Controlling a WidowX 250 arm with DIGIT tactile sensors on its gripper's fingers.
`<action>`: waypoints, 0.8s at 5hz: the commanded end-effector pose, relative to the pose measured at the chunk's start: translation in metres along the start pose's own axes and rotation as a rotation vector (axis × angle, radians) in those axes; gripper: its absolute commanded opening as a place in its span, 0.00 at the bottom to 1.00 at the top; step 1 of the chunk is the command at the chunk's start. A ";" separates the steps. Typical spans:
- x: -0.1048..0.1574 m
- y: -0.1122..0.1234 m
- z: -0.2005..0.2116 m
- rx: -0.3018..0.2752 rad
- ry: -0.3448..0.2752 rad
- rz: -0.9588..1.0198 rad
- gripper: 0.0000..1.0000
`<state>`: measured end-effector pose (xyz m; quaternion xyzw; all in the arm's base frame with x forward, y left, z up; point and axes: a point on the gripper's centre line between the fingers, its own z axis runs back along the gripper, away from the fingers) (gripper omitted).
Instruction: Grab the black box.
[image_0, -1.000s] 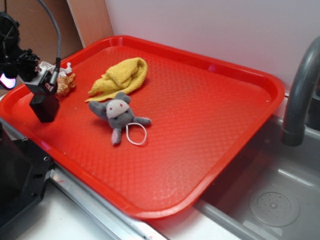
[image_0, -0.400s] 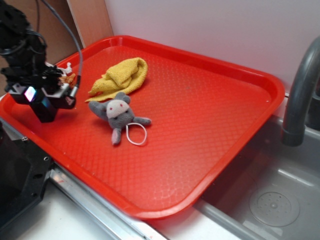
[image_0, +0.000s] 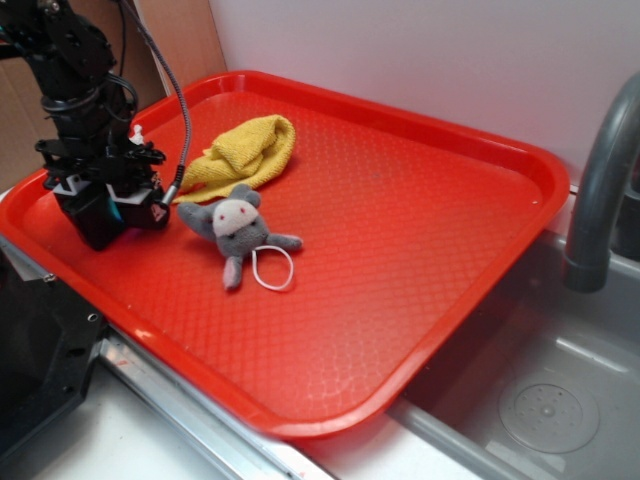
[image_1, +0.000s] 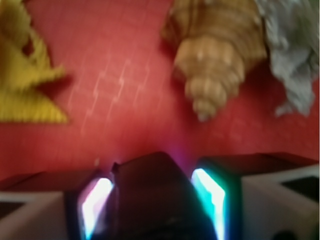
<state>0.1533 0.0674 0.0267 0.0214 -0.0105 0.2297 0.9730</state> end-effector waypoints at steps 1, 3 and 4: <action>0.028 -0.029 0.093 -0.031 -0.140 -0.320 0.00; 0.054 -0.076 0.170 0.014 -0.218 -0.496 0.00; 0.053 -0.082 0.160 0.020 -0.181 -0.506 0.00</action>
